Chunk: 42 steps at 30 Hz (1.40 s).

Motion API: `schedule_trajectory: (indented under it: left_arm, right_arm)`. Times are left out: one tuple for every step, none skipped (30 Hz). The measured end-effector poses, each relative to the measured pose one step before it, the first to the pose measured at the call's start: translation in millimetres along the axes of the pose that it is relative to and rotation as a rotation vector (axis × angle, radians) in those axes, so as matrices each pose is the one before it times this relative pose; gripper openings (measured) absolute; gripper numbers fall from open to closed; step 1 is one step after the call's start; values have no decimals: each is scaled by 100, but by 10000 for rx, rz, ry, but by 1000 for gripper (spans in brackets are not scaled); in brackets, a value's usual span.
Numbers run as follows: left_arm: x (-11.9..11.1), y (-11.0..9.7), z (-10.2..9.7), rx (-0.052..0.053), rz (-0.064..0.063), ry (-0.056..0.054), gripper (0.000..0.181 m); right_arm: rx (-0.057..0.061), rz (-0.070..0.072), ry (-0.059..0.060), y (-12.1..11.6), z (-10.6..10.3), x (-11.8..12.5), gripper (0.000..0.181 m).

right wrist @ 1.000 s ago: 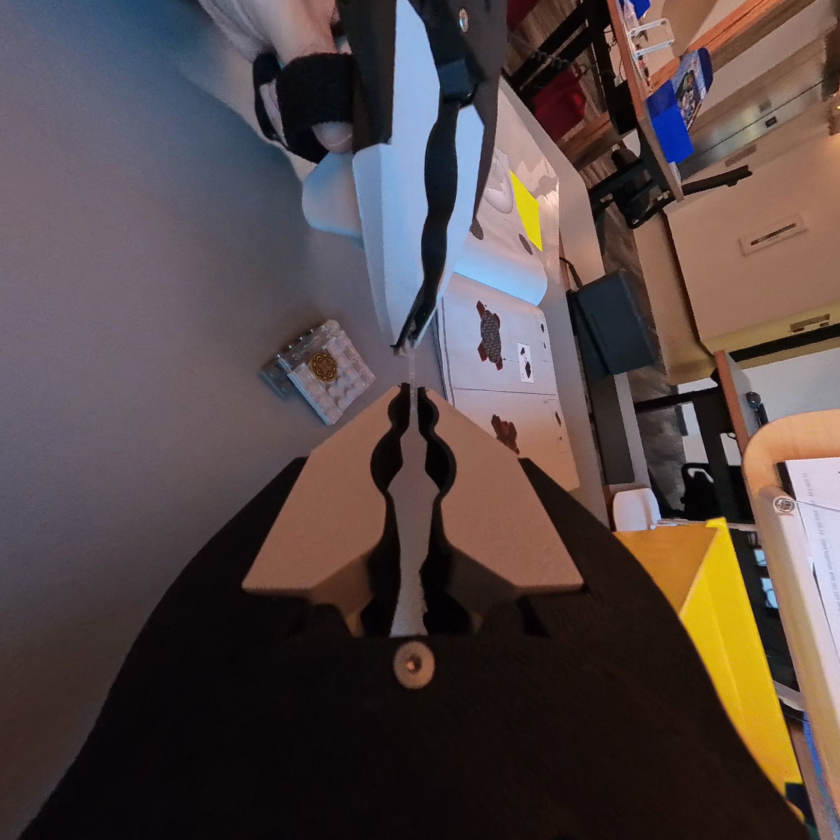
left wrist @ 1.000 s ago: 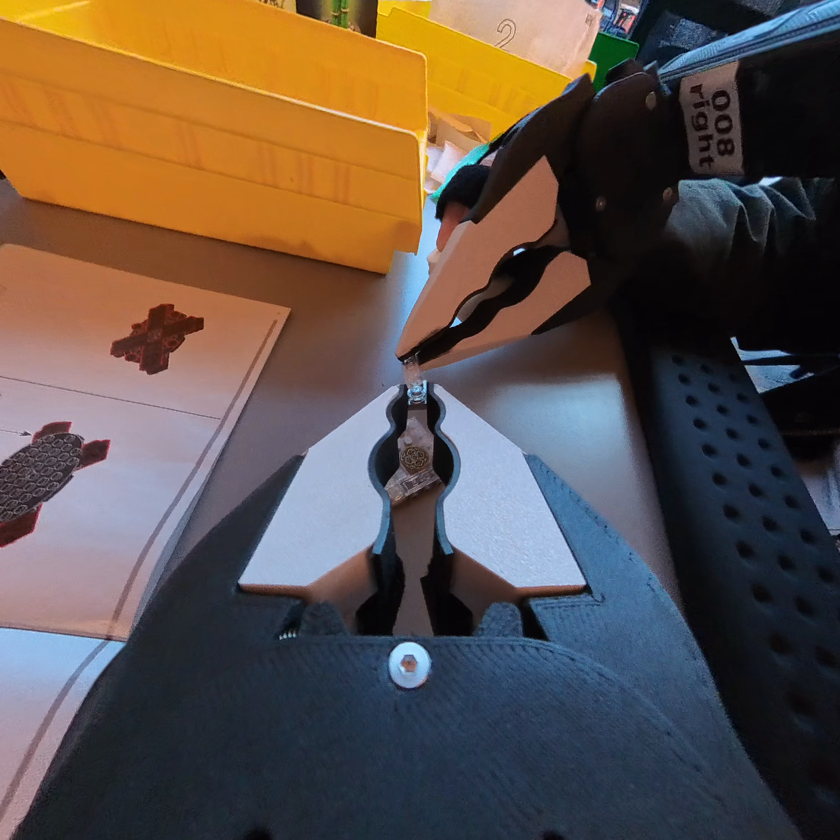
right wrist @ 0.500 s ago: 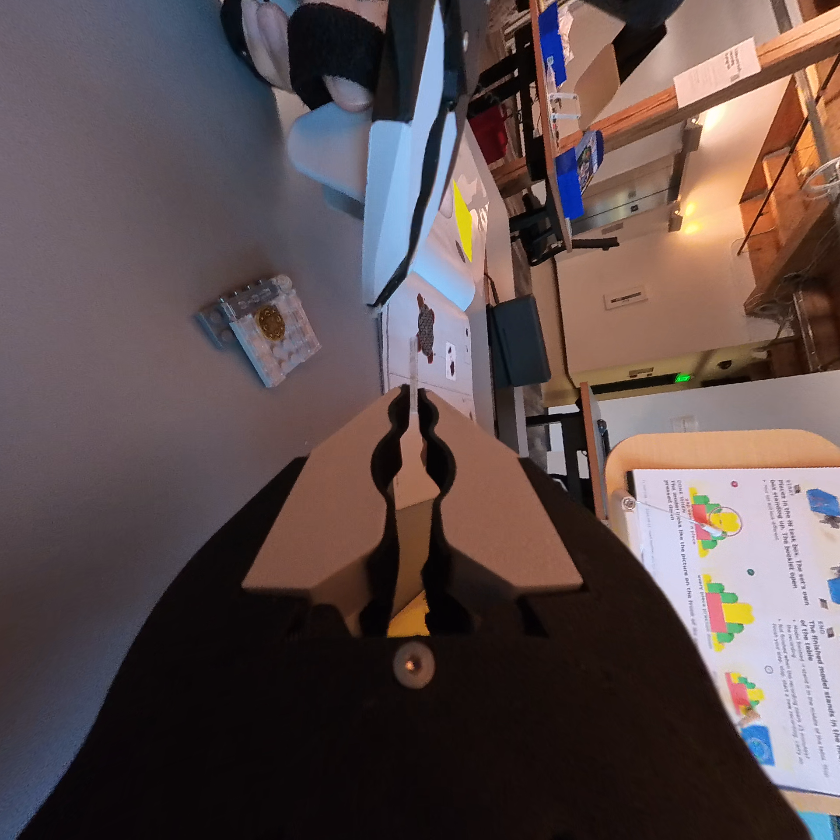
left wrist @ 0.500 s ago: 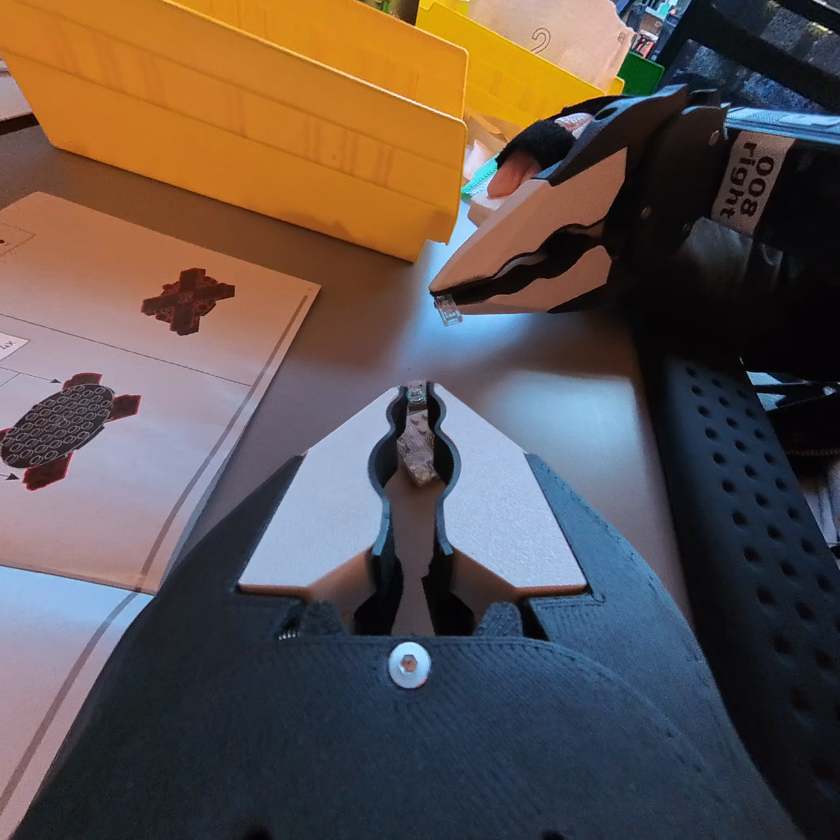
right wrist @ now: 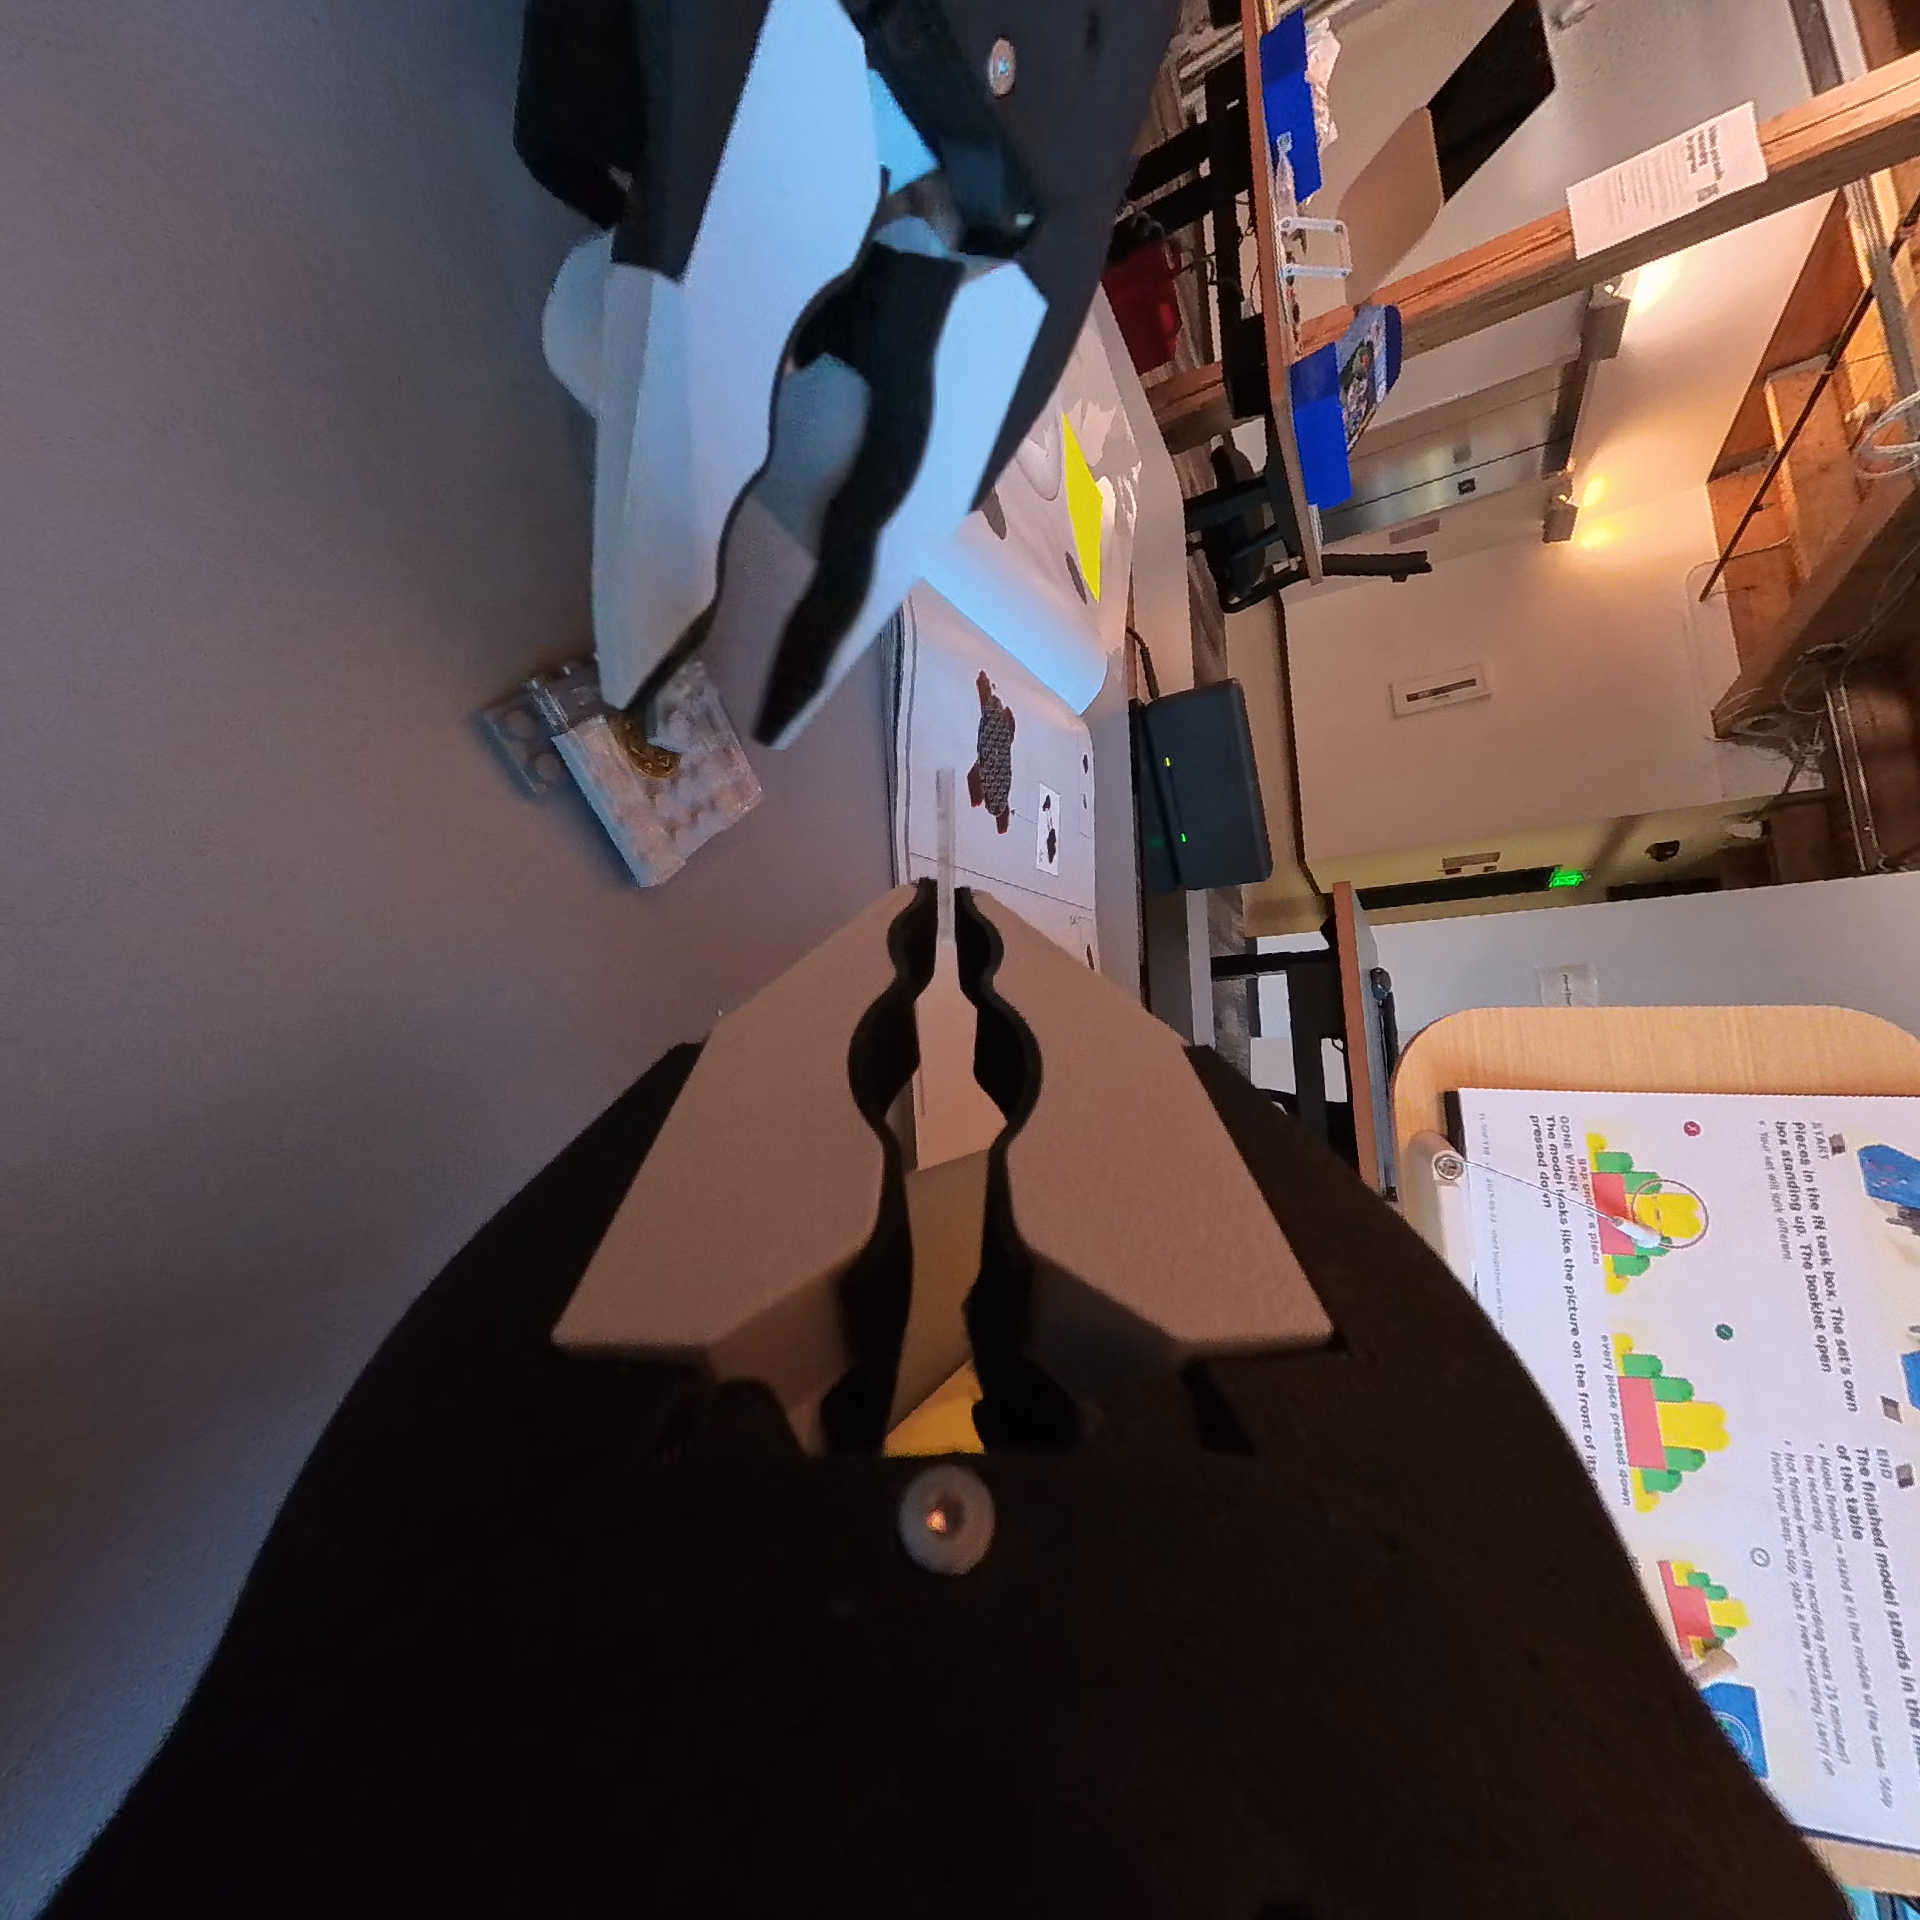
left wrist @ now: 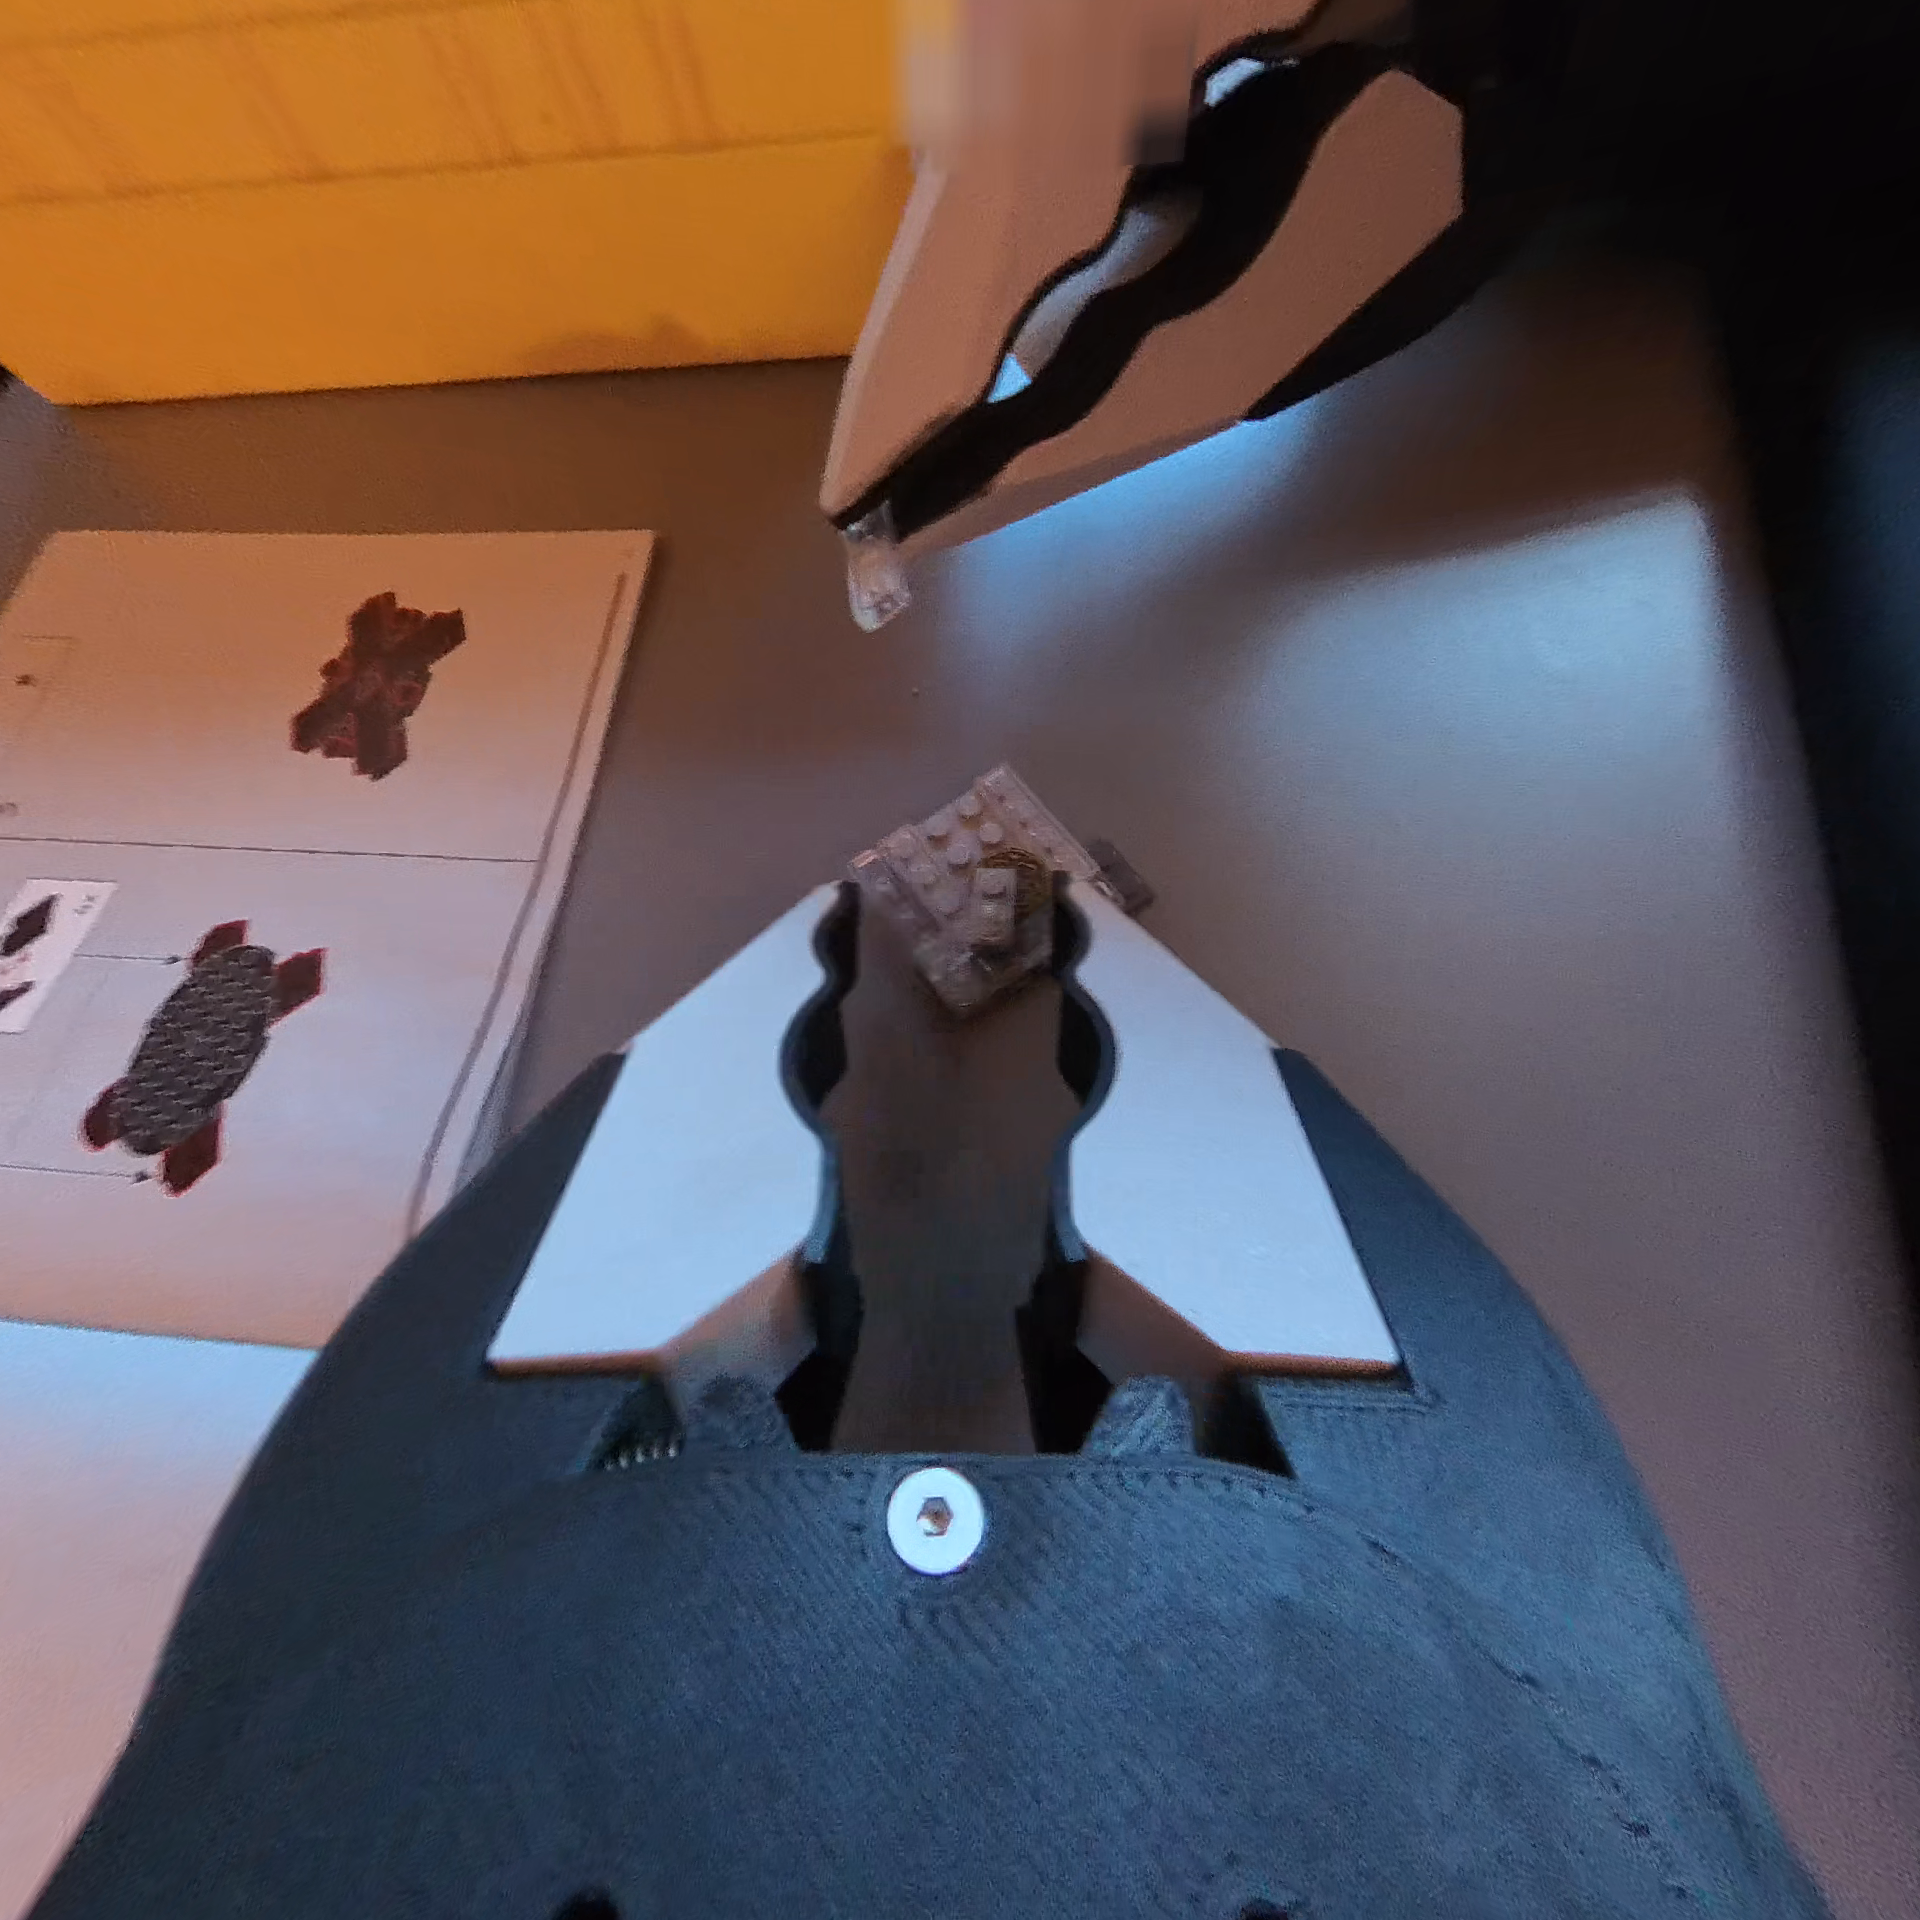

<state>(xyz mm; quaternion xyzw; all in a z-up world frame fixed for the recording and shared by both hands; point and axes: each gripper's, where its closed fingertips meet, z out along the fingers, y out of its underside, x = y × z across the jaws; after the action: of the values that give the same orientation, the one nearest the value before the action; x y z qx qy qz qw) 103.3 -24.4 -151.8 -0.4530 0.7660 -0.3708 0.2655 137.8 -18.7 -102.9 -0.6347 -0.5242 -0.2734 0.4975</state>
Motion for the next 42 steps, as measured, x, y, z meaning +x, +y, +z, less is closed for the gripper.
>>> schedule_trajectory:
  left_arm:
    - [-399,-194,-206,167,-85,-172,39]
    - [-177,-354,-286,289,-231,63,37]
    - [31,-552,-352,394,-367,257,35]
    - [140,-651,-354,421,-409,329,32]
    - [250,-663,-332,404,-324,358,32]
    - [352,-630,-268,390,-201,337,32]
    - [402,-630,-181,389,-98,270,32]
    - [341,-653,-67,390,-46,131,32]
    - [152,-590,49,333,-24,-50,32]
    - [59,-383,116,185,28,-137,30]
    - [-9,-84,134,-5,97,-172,27]
    - [-118,131,138,-140,147,-224,24]
    - [-190,271,148,-196,145,-243,19]
    - [-114,275,136,-190,114,-167,17]
    - [14,180,117,-111,74,-47,14]
    - [56,69,83,-37,18,5,13]
    - [5,25,45,-18,-26,-7,12]
    - [-22,20,22,-9,-45,-6,11]
    - [-49,-8,-5,4,-46,-13,9]
    - [-71,2,-19,9,-36,-23,7]
    - [-24,-13,-20,13,-40,9,7]
    - [-3,4,-3,2,-36,25,7]
    - [2,22,4,-11,-1,5,7]
    - [-21,8,-3,-11,59,-31,7]
    - [-13,-35,-12,17,119,-59,7]
    - [-18,-99,-33,60,129,-74,7]
    - [25,-134,-39,80,105,-45,8]
    - [59,-101,-44,68,57,11,10]
    - [62,-49,-27,32,-12,39,11]
    - [52,12,23,-2,-66,59,12]
    - [35,42,30,-13,-80,59,13]
    - [10,68,43,-21,-58,34,14]
    - [-5,49,23,-23,-18,7,14]
    - [-2,1,7,-2,13,-8,13]
    - [-22,-51,-20,15,23,-28,12]
    - [-53,-18,-24,6,17,-46,11]
    - [-62,3,-13,-8,-1,-39,10]
    - [-30,34,8,-16,-23,-4,10]
    - [-15,56,24,-22,-33,15,9]
    - [-34,59,23,-24,-18,-6,8]
    - [-53,50,20,-22,12,-38,8]
    - [-23,24,4,-11,35,-28,8]
  right_arm:
    - [-9,-15,15,11,2,11,2]
    - [6,-19,26,-32,-14,45,2]
    - [21,-25,39,-55,-31,55,2]
    - [13,-37,42,-67,-19,54,2]
    - [8,-62,47,-70,-18,43,2]
    - [23,-99,63,-108,-8,41,2]
    - [47,-106,67,-169,-11,23,2]
    - [52,-101,49,-203,10,-17,2]
    - [47,-99,23,-215,19,-55,2]
    - [42,-88,18,-198,33,-59,2]
    - [19,-72,-13,-154,53,-96,2]
    - [10,-62,-22,-103,49,-101,2]
    - [12,-49,-10,-75,37,-65,2]
    - [34,-23,-22,-92,6,-68,2]
    - [48,10,-32,-99,12,-70,2]
    - [30,2,-14,-68,-6,-28,2]
    - [17,-35,-13,-48,0,-38,2]
    - [15,-33,-12,-56,-9,-44,2]
    - [14,-25,6,-48,1,2,2]
    - [11,-20,-1,-41,2,-19,2]
    - [-14,-25,20,-12,14,22,2]
    - [-7,-34,9,-3,0,2,2]
    - [-4,-18,-1,2,0,-22,2]
    - [-4,-7,22,8,0,27,2]
    - [6,3,49,5,-16,85,2]
    - [8,13,55,-6,-24,114,2]
    - [-3,6,77,24,-47,160,2]
    - [-23,3,94,60,-57,200,2]
    - [-28,23,60,69,-41,146,2]
    - [-10,46,41,60,-34,117,2]
    - [5,50,29,31,-28,83,2]
    - [-20,32,51,55,-7,114,2]
    - [-34,14,10,62,2,50,2]
    - [-6,4,-1,8,-4,-3,2]
    - [20,-2,-13,-31,-5,-23,2]
    - [3,-11,-11,-18,12,-31,2]
    - [-10,-17,-23,7,18,-59,2]
    - [0,-14,-18,-14,9,-38,2]
    - [11,-6,-21,-22,-3,-52,2]
    - [3,5,-18,-4,2,-28,2]
    - [-5,4,-20,20,7,-34,2]
    - [-2,4,-21,3,8,-28,2]
